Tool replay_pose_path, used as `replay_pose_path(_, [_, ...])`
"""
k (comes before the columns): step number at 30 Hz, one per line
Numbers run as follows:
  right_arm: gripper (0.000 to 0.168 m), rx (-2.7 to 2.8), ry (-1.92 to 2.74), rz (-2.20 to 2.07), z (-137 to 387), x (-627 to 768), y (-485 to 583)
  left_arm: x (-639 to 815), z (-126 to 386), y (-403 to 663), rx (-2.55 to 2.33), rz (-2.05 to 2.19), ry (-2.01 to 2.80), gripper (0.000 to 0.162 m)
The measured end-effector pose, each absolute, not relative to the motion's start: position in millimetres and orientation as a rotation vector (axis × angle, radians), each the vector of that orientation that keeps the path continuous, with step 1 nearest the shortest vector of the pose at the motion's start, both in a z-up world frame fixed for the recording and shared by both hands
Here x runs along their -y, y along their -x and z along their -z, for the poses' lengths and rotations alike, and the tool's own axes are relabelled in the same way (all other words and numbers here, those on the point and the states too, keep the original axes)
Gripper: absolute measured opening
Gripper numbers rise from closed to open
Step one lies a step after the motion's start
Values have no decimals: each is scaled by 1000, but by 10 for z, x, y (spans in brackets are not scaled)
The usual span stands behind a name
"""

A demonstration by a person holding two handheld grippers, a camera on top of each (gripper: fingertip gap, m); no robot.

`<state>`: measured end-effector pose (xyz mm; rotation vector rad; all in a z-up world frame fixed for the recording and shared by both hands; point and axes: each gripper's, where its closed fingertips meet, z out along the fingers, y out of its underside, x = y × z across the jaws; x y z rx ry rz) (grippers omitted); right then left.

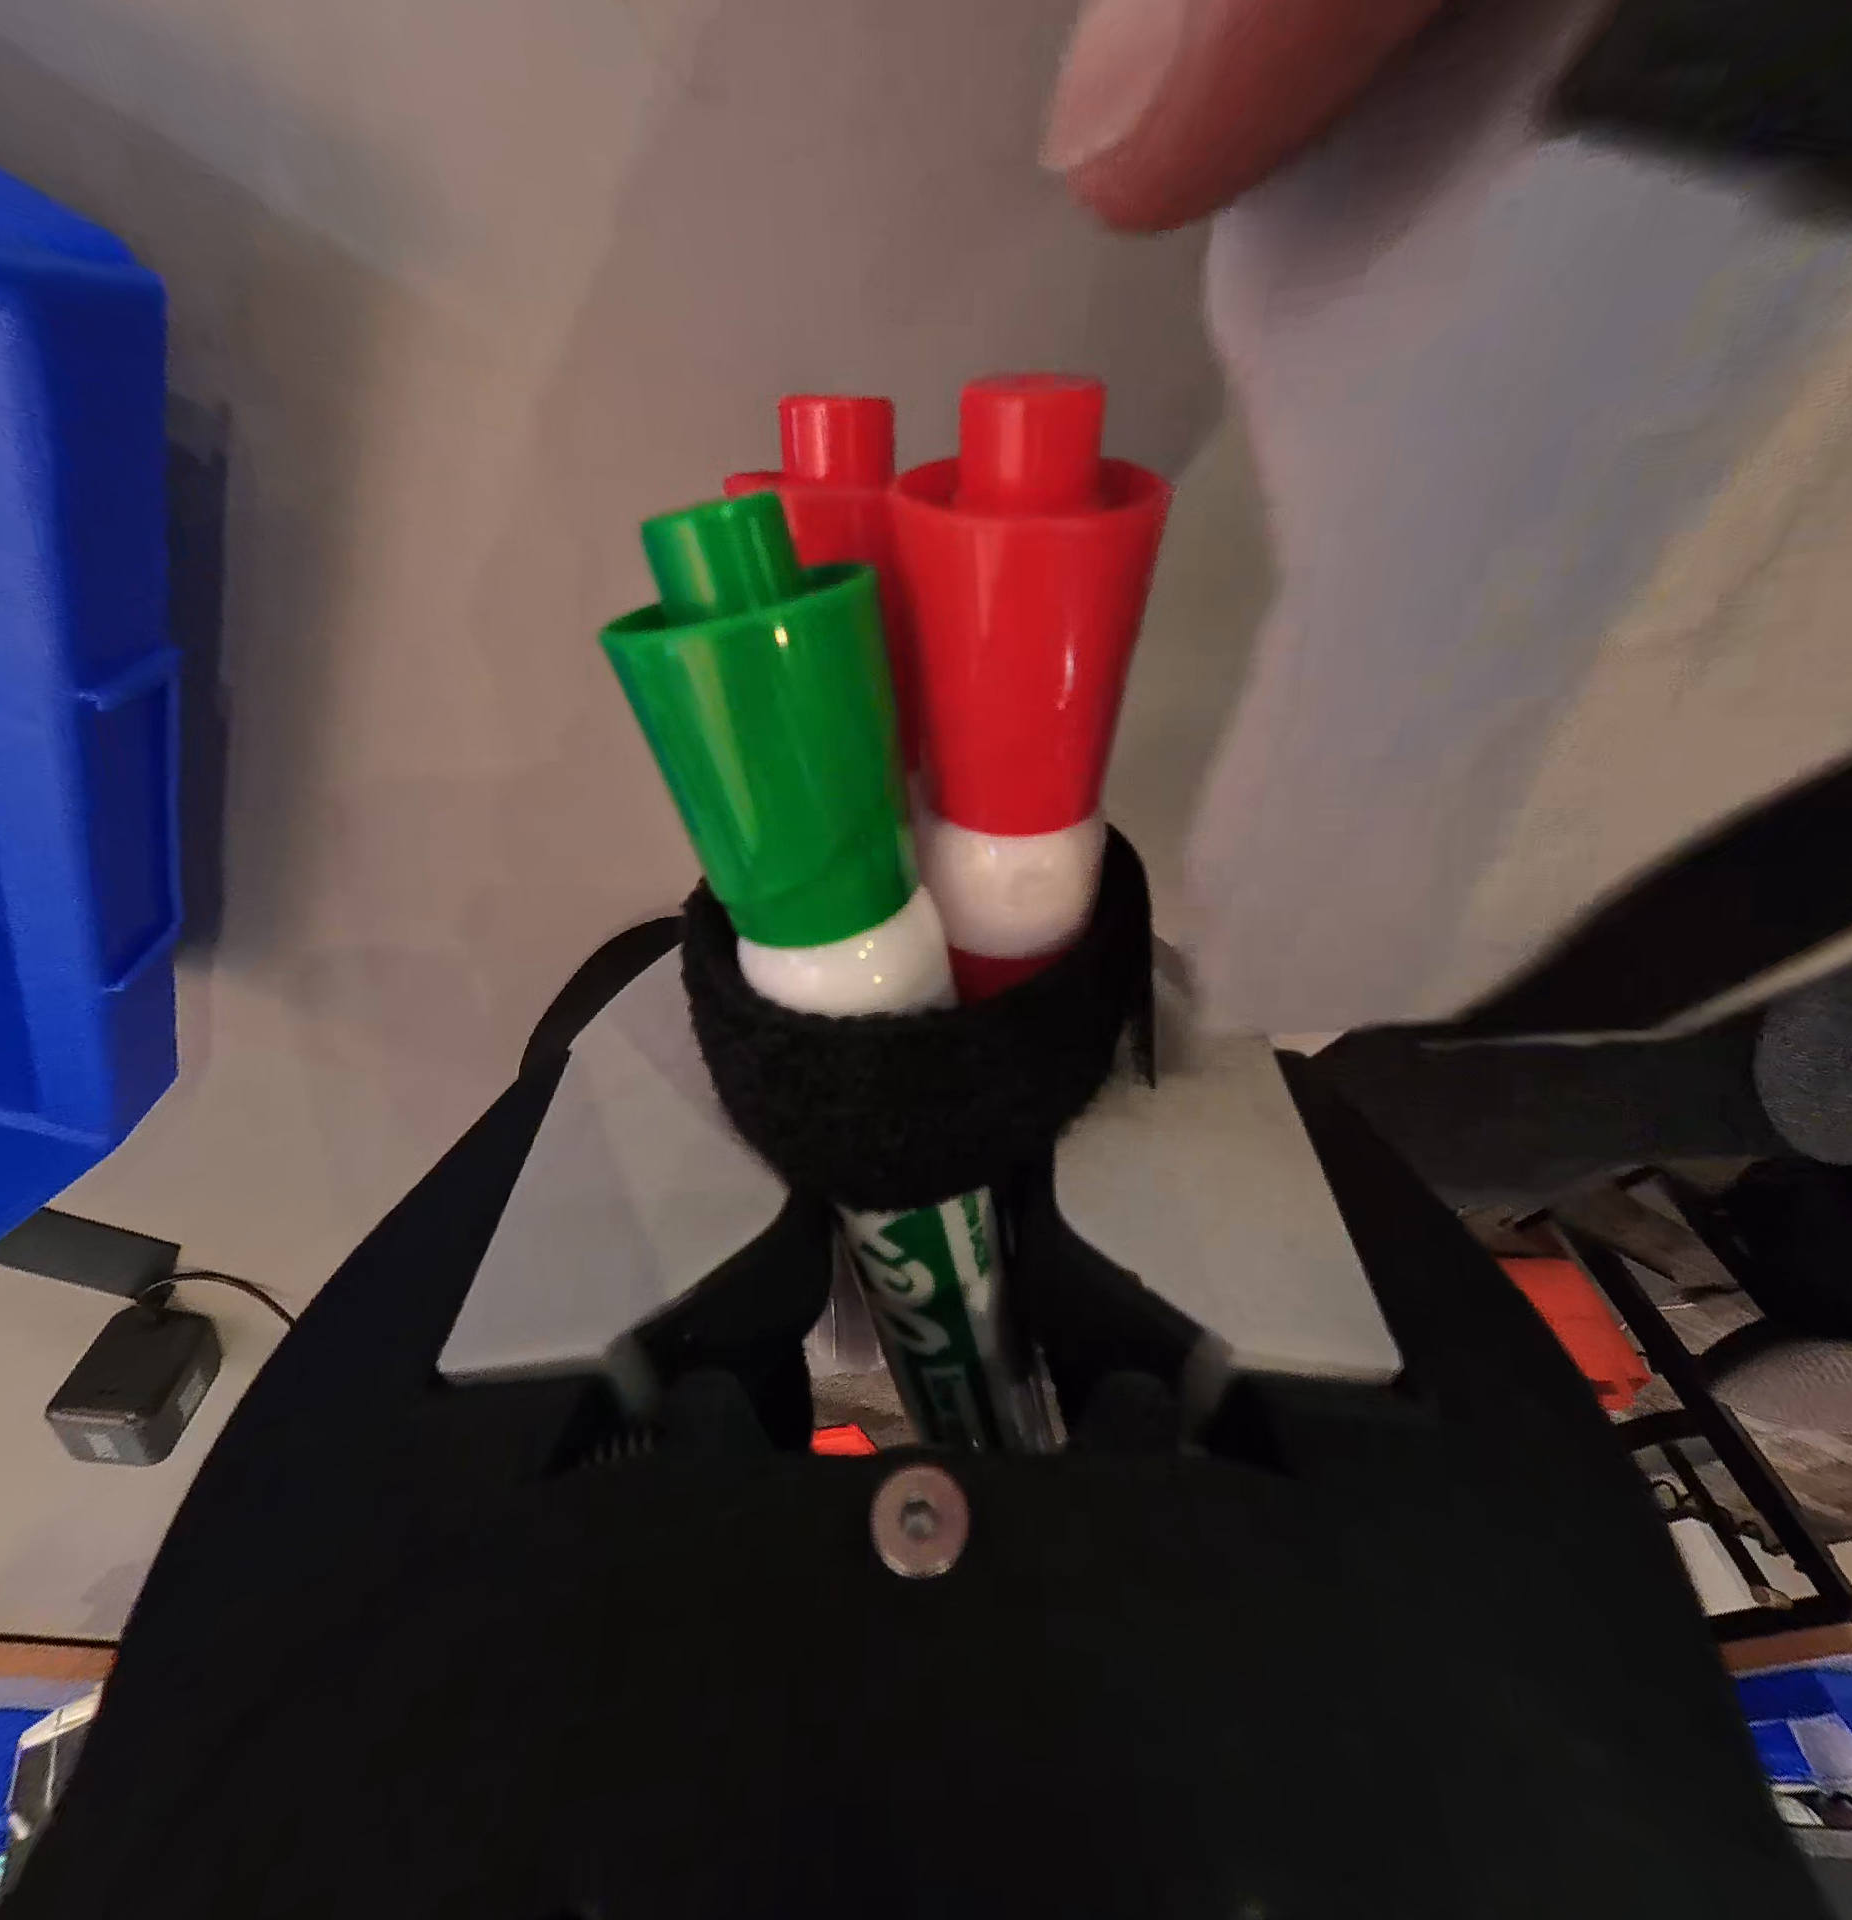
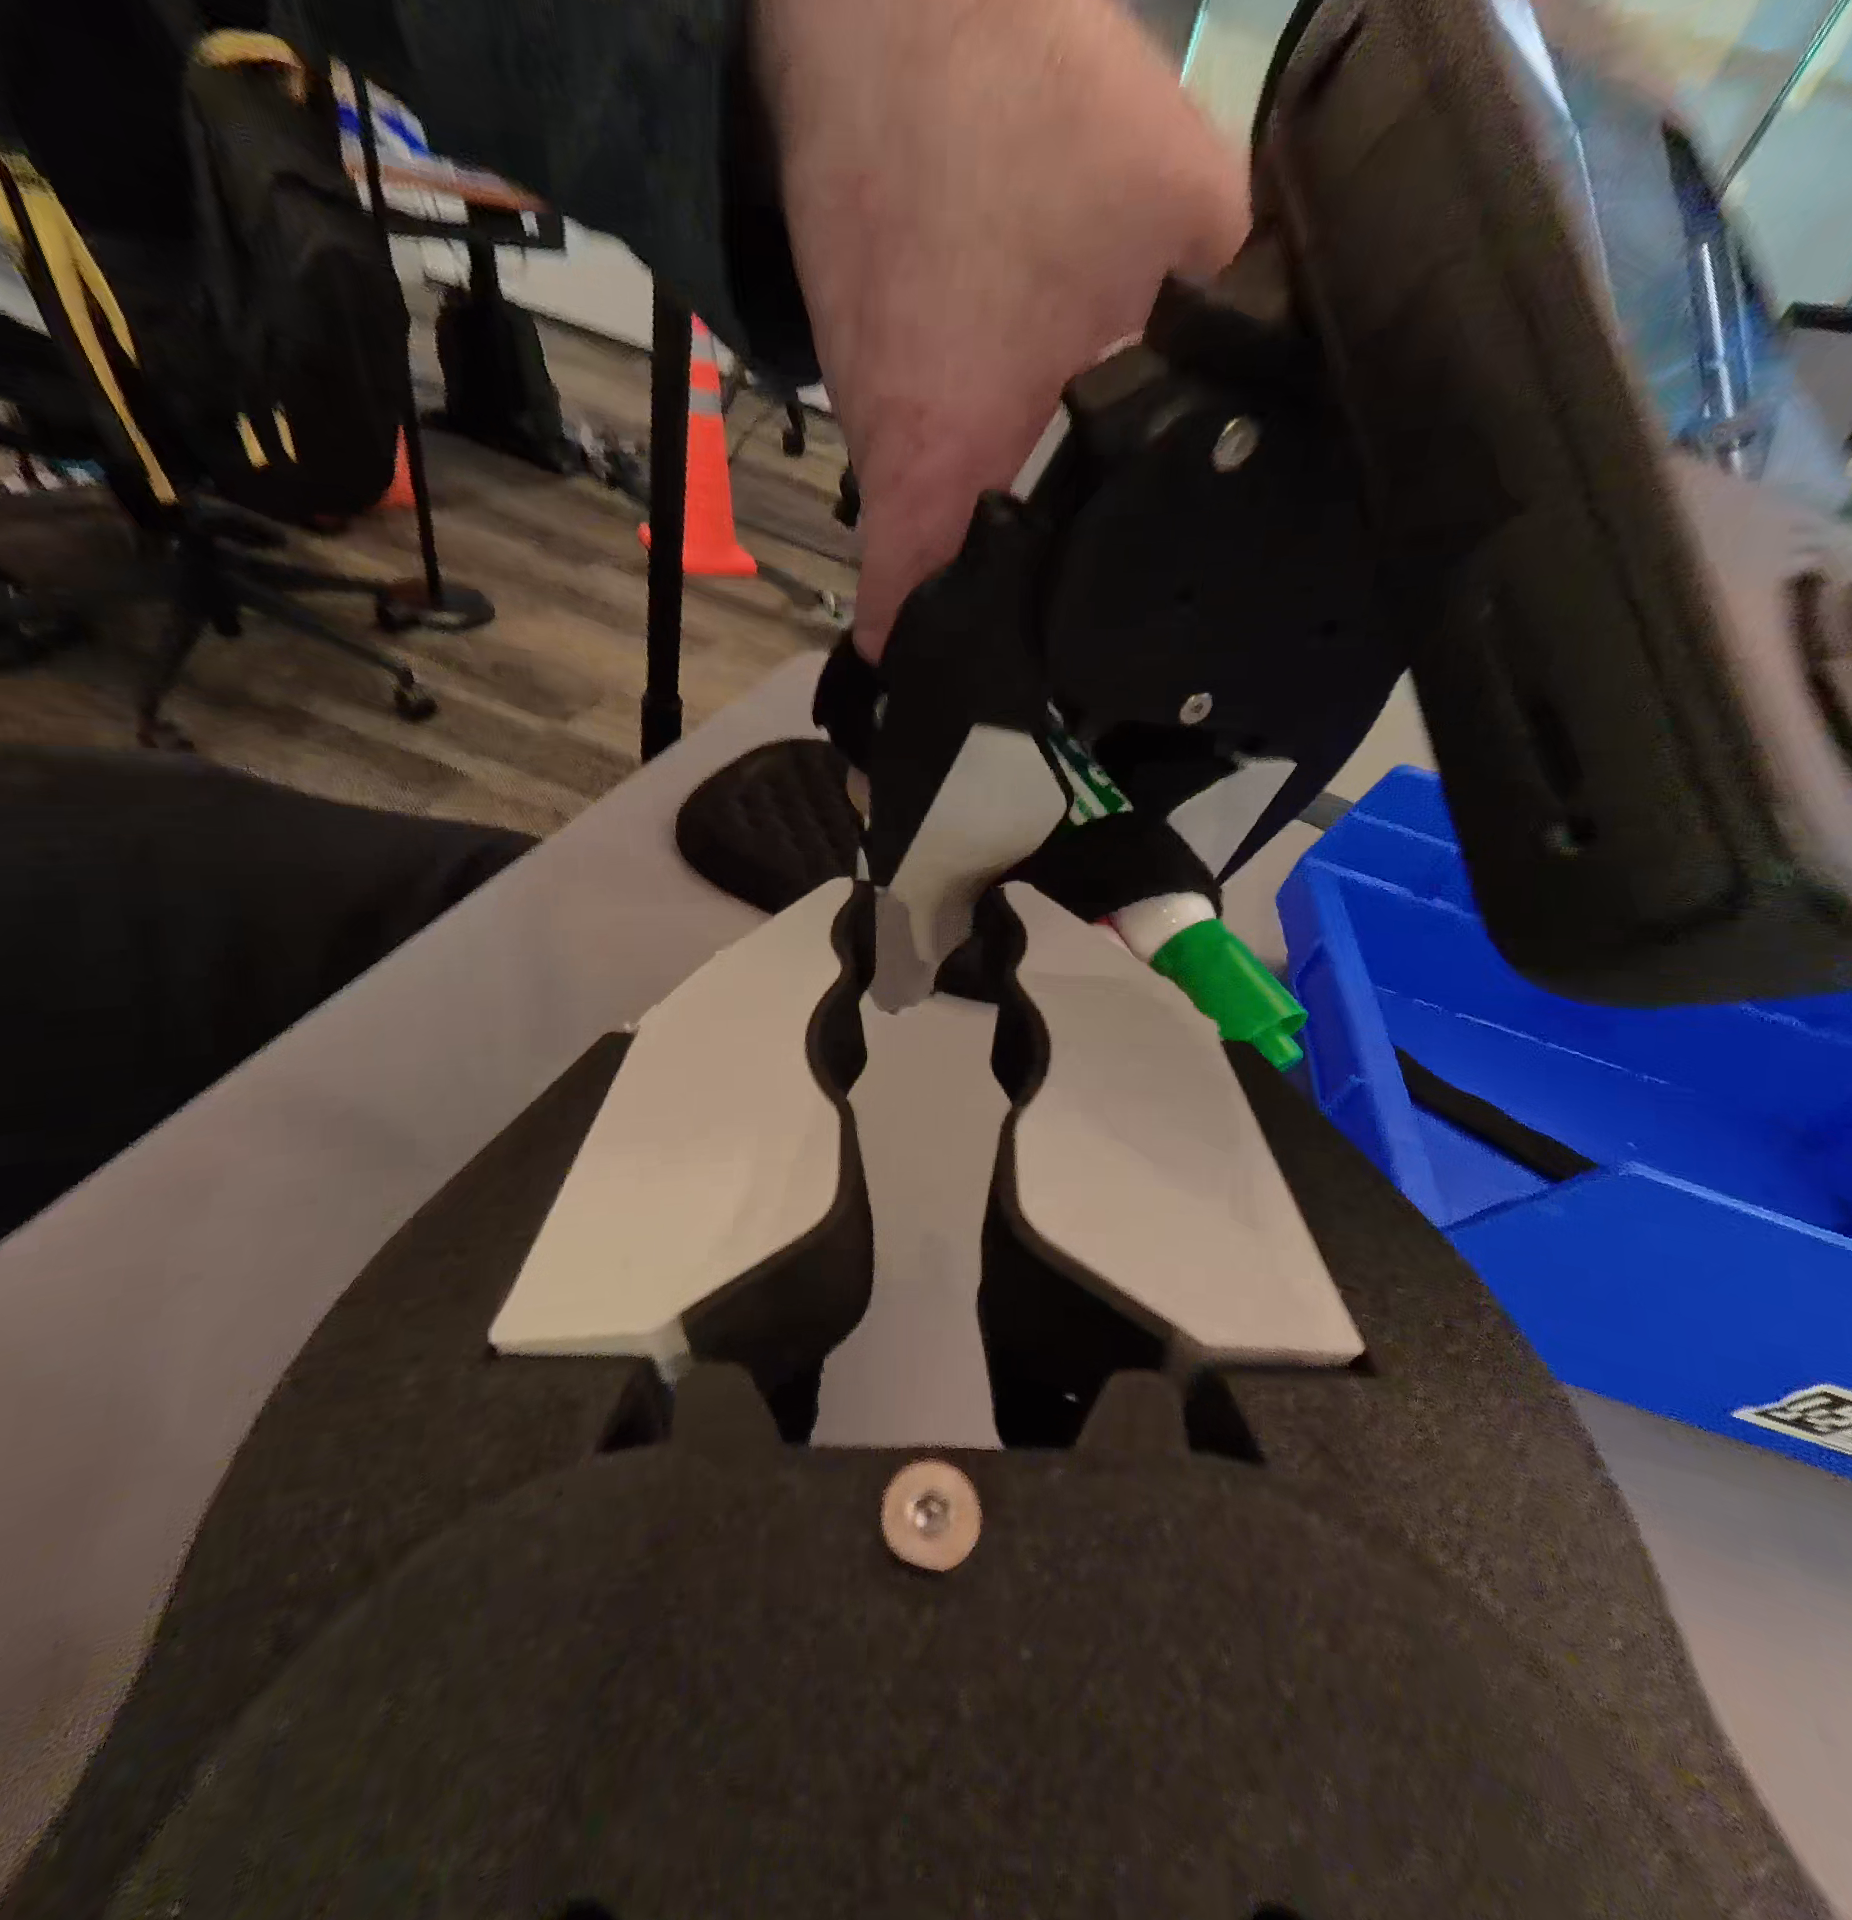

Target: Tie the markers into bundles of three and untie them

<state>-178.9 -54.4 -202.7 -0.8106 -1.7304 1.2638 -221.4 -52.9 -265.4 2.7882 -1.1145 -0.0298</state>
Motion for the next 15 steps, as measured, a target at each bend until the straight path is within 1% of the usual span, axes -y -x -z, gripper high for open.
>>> replay_pose_path(1, [18,1720,827,-1248,2033,515,1823,526,2655,2204,1115,29,-2788,43])
replay_pose_path(2, [13,1698,843,-1258,1994,489,1831,520,2657,2219,1113,47,-2784,43])
replay_pose_path(3, [21,1686,832,-1266,1934,481,1807,518,2653,2216,1111,38,-2785,44])
replay_pose_path(5, [28,1665,761,-1198,1816,411,1722,504,2628,2199,1112,5,-2801,43])
replay_pose_path(7, [41,1653,764,-1137,1763,277,1679,518,2595,2197,1129,-13,-2793,43])
replay_pose_path(8, [42,1641,771,-1095,1752,194,1676,521,2570,2185,1129,-26,-2795,43])
replay_pose_path(13, [58,1656,607,-612,1758,-3,1733,550,2396,2090,1115,-92,-2782,42])
replay_pose_path(15, [58,1651,521,-405,1740,-11,1762,550,2322,2072,1100,-97,-2787,42])
